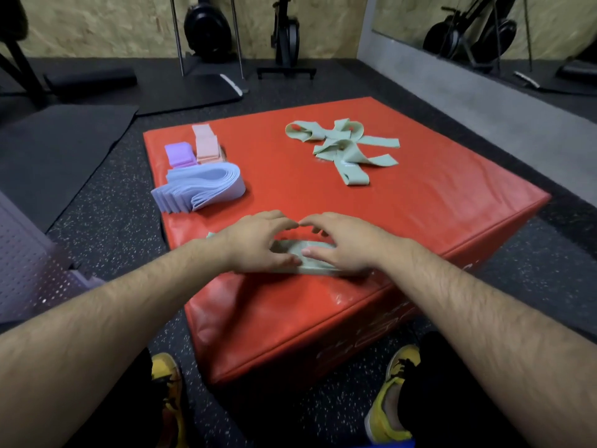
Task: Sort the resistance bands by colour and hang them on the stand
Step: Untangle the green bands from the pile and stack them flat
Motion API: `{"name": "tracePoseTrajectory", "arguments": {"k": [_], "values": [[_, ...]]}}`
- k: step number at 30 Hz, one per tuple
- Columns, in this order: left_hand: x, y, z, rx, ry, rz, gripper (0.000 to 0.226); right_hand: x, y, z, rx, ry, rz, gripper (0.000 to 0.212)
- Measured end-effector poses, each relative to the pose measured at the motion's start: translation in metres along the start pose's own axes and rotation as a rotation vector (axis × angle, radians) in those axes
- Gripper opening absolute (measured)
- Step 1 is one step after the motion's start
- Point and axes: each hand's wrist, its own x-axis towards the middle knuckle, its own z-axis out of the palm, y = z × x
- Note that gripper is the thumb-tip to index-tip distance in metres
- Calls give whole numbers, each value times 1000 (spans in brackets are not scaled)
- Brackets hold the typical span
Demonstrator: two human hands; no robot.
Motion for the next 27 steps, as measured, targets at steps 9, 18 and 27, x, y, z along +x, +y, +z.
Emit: {"name": "tracePoseTrajectory", "arguments": {"k": [9,18,27], "values": [[54,13,-23,-106,188,-12,76,19,31,-29,-2,189,103,46],[183,0,-33,-96,98,-159,64,73,97,-50,6,335,439,62],[320,-60,-2,-81,16,-410,63,165,155,-37,-78,120,536,98]]}}
